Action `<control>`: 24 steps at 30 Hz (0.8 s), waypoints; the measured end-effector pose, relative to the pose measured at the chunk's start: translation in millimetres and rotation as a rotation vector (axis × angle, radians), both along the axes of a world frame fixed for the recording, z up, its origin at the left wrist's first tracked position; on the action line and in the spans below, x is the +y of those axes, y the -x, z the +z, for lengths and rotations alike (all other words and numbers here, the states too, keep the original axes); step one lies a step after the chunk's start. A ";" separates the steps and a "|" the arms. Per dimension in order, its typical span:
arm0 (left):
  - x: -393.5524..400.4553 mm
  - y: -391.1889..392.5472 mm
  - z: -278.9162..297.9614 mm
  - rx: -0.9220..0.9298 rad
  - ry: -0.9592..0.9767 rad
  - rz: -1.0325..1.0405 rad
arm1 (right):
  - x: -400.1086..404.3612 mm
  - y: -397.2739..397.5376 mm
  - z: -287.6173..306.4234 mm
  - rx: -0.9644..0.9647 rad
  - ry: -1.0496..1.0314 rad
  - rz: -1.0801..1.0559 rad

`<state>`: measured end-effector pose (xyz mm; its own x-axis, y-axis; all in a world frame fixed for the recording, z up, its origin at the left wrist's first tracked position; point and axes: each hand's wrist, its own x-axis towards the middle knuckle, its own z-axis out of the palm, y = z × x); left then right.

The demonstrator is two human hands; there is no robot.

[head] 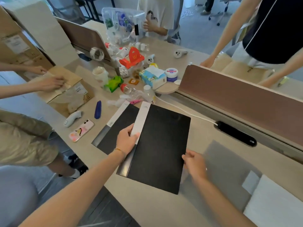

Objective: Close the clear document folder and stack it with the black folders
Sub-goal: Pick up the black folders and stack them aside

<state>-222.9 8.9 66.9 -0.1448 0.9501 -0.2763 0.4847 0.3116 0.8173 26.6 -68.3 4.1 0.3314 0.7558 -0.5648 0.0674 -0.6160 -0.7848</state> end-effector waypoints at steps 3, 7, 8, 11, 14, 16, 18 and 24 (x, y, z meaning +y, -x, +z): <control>31.6 36.6 -16.1 0.097 0.029 0.072 | 24.2 43.7 -2.4 0.133 0.009 -0.025; 68.7 82.4 -39.8 0.118 0.079 0.098 | 50.6 93.3 -3.7 0.195 0.066 -0.014; 77.9 91.8 -44.4 0.128 0.090 0.104 | 57.2 101.9 -6.3 0.211 0.081 -0.022; 103.8 113.2 -58.6 0.159 0.105 0.131 | 75.7 125.8 -13.8 0.250 0.140 -0.003; 126.3 127.4 -72.3 0.195 0.115 0.131 | 93.9 146.3 -24.0 0.280 0.185 -0.028; 138.0 135.3 -82.2 0.192 0.122 0.147 | 104.3 156.4 -28.6 0.292 0.204 -0.036; 146.6 141.0 -91.3 0.217 0.117 0.152 | 112.1 163.8 -32.8 0.294 0.216 -0.053; 157.1 152.0 -114.9 0.281 0.090 0.136 | 126.9 182.7 -52.7 0.287 0.293 -0.015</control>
<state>-374.9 165.9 -48.1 -0.3507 0.8907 -0.2893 0.6365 0.4533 0.6240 -156.1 58.6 -48.6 0.1392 0.5455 -0.8265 -0.1395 -0.8155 -0.5618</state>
